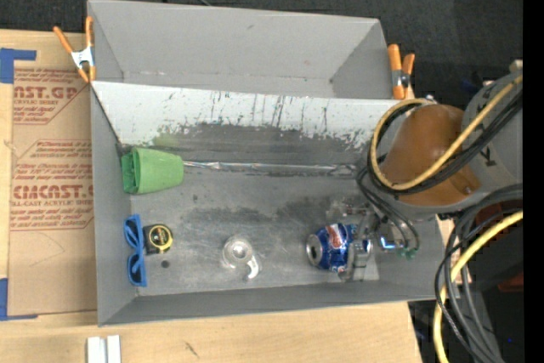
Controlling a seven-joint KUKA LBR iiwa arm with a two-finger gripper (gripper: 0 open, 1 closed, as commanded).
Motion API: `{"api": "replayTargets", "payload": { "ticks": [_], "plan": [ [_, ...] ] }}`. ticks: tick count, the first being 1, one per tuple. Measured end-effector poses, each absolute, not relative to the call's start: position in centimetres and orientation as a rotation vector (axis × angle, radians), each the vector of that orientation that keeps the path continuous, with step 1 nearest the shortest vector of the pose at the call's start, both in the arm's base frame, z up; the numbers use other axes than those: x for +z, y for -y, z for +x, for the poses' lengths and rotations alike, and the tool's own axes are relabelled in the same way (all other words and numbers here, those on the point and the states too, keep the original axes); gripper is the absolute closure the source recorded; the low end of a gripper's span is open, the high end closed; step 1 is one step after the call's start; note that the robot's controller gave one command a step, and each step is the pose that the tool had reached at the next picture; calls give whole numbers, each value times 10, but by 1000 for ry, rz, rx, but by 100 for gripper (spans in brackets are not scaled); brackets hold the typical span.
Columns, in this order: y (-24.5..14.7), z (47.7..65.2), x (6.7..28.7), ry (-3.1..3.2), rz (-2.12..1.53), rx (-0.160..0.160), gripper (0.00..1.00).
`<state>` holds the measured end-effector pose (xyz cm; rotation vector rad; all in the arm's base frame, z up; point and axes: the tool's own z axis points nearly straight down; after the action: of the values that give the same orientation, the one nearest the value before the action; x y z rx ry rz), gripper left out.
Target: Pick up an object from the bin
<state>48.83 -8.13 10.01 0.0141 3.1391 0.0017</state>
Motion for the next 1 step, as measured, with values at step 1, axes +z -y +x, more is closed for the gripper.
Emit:
{"api": "replayTargets", "payload": {
  "ticks": [1],
  "plan": [
    [82,483,107,-3118,383,2,0]
  ]
}}
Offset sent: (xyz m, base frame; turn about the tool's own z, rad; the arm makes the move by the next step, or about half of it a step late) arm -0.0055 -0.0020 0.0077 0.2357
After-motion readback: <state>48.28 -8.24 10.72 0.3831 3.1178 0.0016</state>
